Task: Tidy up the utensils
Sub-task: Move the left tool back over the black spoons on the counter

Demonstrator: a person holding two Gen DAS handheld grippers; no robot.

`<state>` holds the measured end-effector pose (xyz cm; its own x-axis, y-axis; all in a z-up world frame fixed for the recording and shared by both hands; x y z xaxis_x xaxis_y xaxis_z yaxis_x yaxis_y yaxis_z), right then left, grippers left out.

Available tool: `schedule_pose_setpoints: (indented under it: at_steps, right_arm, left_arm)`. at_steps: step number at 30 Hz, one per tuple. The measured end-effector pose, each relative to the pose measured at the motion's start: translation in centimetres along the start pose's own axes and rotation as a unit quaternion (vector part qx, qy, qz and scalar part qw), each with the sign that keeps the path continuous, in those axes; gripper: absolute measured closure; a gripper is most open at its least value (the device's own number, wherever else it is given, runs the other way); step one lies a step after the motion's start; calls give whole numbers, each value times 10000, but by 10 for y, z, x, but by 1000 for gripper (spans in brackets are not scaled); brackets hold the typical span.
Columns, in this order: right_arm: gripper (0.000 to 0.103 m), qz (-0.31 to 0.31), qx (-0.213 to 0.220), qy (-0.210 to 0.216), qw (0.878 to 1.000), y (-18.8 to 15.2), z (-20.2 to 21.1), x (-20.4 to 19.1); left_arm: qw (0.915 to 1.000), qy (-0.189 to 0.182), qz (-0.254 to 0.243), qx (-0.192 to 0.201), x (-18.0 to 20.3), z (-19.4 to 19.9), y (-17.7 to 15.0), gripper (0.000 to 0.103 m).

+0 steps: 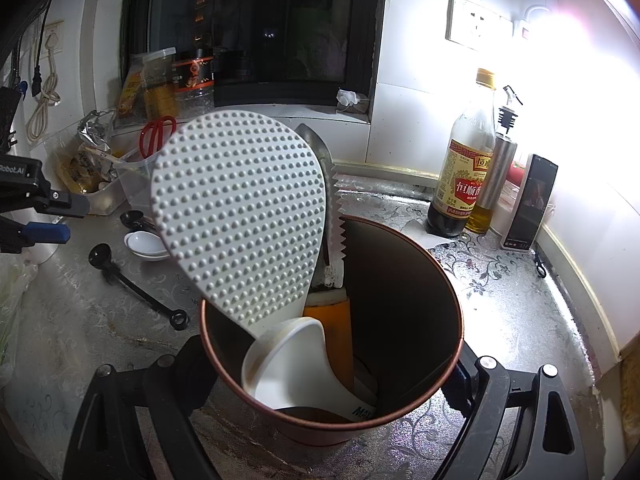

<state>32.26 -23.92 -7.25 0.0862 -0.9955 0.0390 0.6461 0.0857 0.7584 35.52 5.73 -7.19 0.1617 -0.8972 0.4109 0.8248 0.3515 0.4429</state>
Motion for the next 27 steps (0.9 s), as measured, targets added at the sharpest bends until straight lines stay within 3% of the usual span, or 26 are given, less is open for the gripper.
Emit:
schedule_pose_setpoints:
  at_steps: [3,10,19,27]
  right_arm:
    - [12,-2,0,-1,10000,0,0,0]
    - [12,0,-1,-2,10000,0,0,0]
    - [11,-4,0,-3,10000,0,0,0]
    - [11,-4,-1,-9,10000,0,0,0]
  left_arm:
    - [9994,199,265,67,-21,0,1,30]
    - [9948,636,760,245,-62,1,1,15]
    - [9880,958,1202,139,-102,-18,-5,14]
    - [9863,1059,1157,513,-112,-29,12,14]
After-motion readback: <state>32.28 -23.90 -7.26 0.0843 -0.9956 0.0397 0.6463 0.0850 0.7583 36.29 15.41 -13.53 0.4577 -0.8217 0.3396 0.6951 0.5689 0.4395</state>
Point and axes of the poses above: each gripper's, at about its wrist camera, not at the fingertips, and z roughly against the way its jaws point, x to its right, y to its top, the point moved 8 cm from there along -z, roughly the way its jaws point, and after that the axes turned 3 degrees about -z, right-handed, at the moved point
